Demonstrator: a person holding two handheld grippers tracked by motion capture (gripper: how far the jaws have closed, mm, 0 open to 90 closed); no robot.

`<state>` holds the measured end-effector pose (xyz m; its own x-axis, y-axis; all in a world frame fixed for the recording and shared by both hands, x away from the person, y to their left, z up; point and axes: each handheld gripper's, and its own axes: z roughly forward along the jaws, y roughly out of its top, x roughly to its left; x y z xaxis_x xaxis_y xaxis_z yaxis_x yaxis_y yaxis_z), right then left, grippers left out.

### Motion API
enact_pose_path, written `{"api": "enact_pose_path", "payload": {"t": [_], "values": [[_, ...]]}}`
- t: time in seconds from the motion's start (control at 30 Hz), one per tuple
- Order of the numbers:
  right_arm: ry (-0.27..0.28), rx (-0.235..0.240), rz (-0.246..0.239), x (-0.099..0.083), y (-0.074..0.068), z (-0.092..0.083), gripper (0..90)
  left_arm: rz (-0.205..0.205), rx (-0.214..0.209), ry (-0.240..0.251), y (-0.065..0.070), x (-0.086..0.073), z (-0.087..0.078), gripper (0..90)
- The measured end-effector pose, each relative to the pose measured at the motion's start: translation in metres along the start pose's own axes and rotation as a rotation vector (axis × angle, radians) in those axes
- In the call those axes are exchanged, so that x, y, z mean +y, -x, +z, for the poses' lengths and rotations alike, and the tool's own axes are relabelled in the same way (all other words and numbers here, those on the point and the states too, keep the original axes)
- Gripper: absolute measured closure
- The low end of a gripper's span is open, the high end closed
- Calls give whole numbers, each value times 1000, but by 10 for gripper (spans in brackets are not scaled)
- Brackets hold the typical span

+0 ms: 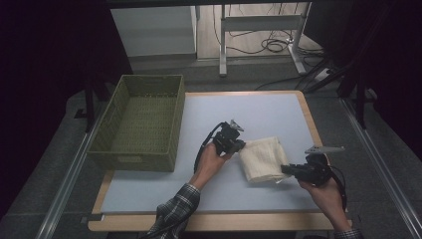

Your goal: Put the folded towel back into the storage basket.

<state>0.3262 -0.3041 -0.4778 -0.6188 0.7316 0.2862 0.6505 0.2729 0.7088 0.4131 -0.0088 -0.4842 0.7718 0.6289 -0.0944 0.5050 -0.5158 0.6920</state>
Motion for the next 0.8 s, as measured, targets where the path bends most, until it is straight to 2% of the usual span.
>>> {"api": "enact_pose_path", "payload": {"t": [0.37, 0.8], "values": [[14, 53, 0, 14, -9, 4, 818, 17, 23, -38, -8, 6, -20, 850], [28, 114, -22, 36, -27, 18, 819, 36, 80, -103, -23, 9, -54, 850]]}}
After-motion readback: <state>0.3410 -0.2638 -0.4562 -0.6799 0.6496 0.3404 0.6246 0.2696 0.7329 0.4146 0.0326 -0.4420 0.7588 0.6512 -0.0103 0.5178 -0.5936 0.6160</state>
